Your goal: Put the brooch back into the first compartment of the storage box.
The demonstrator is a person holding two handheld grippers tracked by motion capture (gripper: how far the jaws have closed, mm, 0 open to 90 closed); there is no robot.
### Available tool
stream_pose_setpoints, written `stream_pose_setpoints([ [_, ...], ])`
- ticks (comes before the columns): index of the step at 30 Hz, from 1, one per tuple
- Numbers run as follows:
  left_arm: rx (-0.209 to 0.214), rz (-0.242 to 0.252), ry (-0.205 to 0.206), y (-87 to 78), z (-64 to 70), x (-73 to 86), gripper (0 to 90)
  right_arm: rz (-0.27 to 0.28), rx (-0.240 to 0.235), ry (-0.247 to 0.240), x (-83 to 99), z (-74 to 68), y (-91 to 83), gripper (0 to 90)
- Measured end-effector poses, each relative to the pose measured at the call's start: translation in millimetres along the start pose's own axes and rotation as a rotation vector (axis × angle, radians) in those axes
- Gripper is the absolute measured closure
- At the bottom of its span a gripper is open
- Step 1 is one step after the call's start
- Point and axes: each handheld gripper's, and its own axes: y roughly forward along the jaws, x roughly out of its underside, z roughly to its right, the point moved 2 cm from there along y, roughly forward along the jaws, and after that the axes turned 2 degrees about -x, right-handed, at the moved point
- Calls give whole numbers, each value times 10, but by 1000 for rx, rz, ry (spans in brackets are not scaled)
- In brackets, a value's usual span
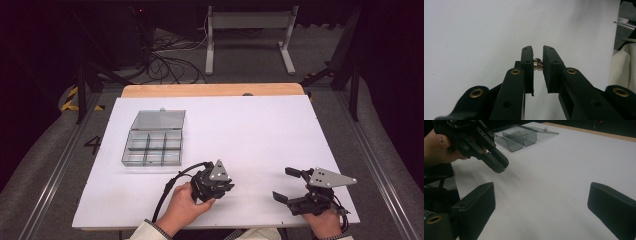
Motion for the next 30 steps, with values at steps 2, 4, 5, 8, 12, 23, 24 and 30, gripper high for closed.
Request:
stream_pose_setpoints([
  [2, -3, -5, 3, 1, -1, -3, 796, 1, -1, 0, 0, 0, 2, 84],
  [4, -3, -5, 2, -2, 1, -6, 796, 1, -2, 0, -1, 1, 3, 84],
  [5, -5, -8, 3, -9, 3, -8, 796, 1, -2, 0, -1, 1, 3, 84],
  [8, -9, -9, 3, -33, 1, -18, 796, 0, -1, 0, -1, 2, 3, 84],
  [12, -15, -1, 10, -74, -8, -41, 796, -1, -2, -2, 0, 2, 8, 84],
  [23, -67, 8, -10, -249, -157, -81, 796, -9, -6, -2, 3, -5, 21, 85],
  [24, -72, 9, -11, -263, -170, -81, 796, -10, -6, -2, 3, -6, 23, 85],
  [30, -100, 11, -20, -357, -265, -81, 796, -9, -8, -3, 4, -7, 26, 85],
])
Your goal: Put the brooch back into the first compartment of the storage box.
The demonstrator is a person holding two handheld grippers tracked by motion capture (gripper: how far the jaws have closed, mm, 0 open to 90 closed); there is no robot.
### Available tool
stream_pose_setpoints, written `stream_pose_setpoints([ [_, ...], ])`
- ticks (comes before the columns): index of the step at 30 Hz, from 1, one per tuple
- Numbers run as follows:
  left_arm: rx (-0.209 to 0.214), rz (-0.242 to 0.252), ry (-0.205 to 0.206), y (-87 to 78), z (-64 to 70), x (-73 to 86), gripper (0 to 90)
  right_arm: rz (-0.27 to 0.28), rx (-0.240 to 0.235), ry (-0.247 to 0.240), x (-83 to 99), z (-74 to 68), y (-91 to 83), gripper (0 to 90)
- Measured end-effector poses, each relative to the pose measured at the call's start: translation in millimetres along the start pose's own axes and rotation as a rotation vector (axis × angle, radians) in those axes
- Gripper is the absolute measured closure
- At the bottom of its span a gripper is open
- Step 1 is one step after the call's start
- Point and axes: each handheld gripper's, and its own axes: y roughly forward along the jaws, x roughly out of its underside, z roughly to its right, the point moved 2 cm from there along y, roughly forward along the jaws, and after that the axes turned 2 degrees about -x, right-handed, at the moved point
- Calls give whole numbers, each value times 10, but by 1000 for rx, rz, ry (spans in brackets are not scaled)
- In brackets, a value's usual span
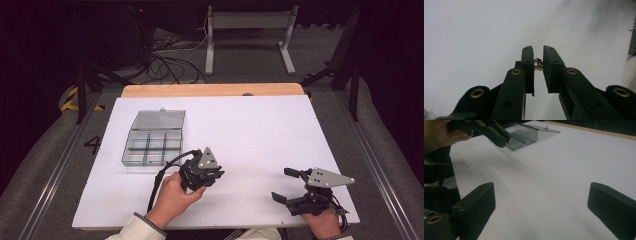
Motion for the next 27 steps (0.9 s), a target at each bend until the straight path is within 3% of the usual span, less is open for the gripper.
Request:
stream_pose_setpoints([
  [6, -24, 4, -18, -89, -111, -7, 796, -1, 0, 2, 1, 0, 4, 85],
  [10, -46, -1, -6, -123, -163, -44, 796, -2, 1, 0, -1, -2, 7, 85],
  [27, -88, 10, -29, -256, -377, -106, 796, 0, 0, 3, 1, 1, 5, 85],
])
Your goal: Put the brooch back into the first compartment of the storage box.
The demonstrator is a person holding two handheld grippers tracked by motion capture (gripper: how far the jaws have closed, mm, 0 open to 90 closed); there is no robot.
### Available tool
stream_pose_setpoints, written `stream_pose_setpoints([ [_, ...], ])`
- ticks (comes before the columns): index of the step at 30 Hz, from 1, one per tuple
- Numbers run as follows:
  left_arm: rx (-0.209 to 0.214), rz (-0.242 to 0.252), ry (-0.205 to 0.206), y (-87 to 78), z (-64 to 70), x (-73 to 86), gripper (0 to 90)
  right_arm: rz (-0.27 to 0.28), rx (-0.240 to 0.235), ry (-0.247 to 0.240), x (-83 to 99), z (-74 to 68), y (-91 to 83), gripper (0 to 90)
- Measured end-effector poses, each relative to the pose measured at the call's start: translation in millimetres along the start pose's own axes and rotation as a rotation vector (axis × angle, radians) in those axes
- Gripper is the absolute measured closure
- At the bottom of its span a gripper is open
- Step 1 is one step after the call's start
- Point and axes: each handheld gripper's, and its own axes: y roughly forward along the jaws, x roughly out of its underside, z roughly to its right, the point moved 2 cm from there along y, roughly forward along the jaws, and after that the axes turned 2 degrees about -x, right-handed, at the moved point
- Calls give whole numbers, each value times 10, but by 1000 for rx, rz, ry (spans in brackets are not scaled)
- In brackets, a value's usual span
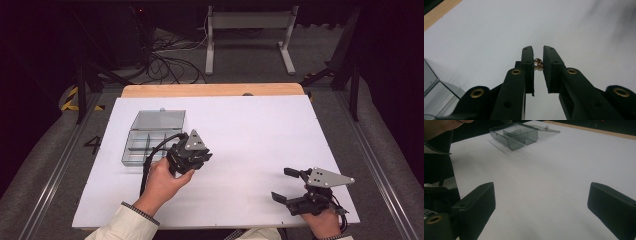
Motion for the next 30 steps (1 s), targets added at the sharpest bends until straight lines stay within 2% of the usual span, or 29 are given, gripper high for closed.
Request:
stream_pose_setpoints([
  [8, -36, 6, -17, -31, -96, 13, 796, -1, -4, 0, 1, -1, 5, 85],
  [19, -111, 24, -64, -119, -377, 123, 795, -1, -5, 2, 1, 1, 9, 85],
  [30, -156, 42, -148, -188, -662, 276, 795, -2, -5, 2, 3, 3, 9, 85],
])
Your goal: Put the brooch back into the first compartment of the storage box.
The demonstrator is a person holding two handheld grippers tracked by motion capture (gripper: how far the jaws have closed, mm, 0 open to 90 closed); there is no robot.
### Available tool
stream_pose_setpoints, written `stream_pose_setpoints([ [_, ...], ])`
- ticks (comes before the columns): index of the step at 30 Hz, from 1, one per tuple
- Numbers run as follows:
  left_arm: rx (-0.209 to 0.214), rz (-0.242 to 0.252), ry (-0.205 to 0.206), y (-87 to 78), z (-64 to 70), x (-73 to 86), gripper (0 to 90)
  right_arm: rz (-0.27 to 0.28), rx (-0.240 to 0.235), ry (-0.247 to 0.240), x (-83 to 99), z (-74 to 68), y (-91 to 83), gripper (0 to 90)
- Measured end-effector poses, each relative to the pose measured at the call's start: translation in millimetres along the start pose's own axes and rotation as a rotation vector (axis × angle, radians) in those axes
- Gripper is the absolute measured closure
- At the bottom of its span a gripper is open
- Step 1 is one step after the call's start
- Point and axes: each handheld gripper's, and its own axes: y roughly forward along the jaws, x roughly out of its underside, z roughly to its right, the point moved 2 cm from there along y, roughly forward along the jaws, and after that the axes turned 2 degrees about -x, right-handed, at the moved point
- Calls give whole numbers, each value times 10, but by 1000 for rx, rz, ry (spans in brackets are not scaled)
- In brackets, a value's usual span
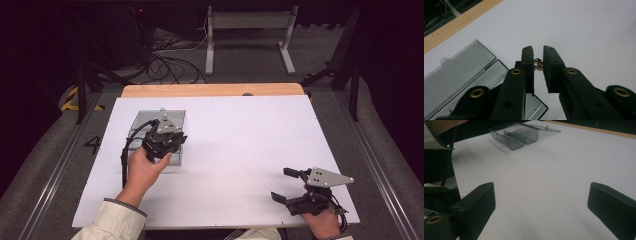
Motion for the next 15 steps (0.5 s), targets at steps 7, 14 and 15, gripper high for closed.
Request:
stream_pose_setpoints([
  [7, -32, 9, -50, -29, -178, 66, 794, -1, 1, 0, 2, 3, -3, 85],
  [14, -59, 2, -83, -44, -332, 143, 794, -2, -1, 1, 3, -4, -2, 85],
  [15, -66, 4, -90, -47, -362, 157, 794, -2, 0, 1, 4, -3, -2, 85],
])
